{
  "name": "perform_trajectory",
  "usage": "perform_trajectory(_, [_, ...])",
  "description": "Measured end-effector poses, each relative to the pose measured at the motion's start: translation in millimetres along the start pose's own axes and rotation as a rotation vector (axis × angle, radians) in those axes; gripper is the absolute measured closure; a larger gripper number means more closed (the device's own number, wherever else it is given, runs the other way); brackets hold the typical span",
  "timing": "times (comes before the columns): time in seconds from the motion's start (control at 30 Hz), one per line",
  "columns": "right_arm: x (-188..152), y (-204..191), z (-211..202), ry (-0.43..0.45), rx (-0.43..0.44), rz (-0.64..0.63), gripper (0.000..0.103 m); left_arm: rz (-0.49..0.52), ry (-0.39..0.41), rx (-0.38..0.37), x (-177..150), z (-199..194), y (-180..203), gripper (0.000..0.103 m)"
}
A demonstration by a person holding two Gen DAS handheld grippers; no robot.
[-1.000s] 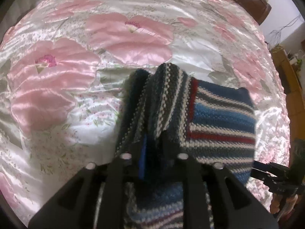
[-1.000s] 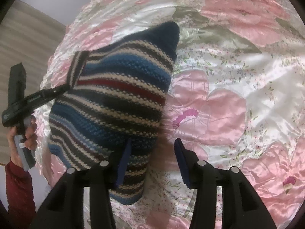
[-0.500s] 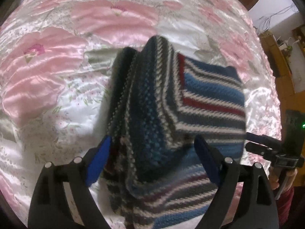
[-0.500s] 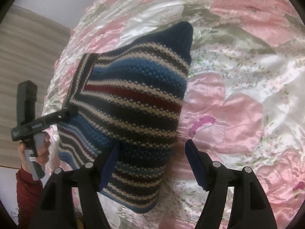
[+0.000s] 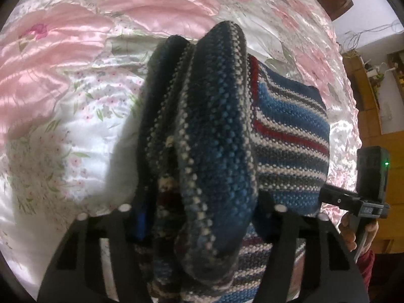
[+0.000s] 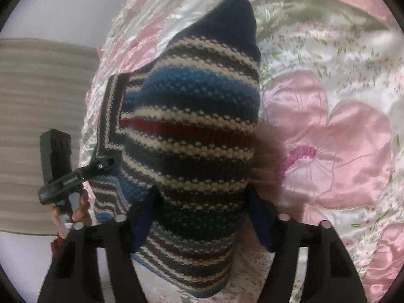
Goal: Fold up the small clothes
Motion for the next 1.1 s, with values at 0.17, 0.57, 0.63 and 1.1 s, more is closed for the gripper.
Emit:
perform_trajectory(0.17, [-1,-13,-13,0.033,-0.032,-0.064,0.063,0.011,0.036,-0.004,-5,-8,1,0.064])
perform_trajectory(0.57, [-30,2,-79,0.059,-0.029,-0.08,0.092,0.036,0.038,-0.061,-46,-25,46,0.068])
perform_trajectory(0.63, [-42,12,-92,0.054,-0.05,-0.094,0.094,0.042,0.015,-0.079,-63,-18,60,0.068])
perform_trajectory(1.1, [-108,61,-147,0.042,-0.161,-0.101,0.066,0.181,-0.034,-0.024,-146,31,108,0.059])
Point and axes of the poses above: each gripper's, at about its wrist camera, not at the fingertips, and z roughly the way its jaws point, y to its right, x to its top, the point moved 7 cm from there along z, roughly the way its jaws point, and after that the axes turned 14 degrees about -z, right-handed, at the moved point
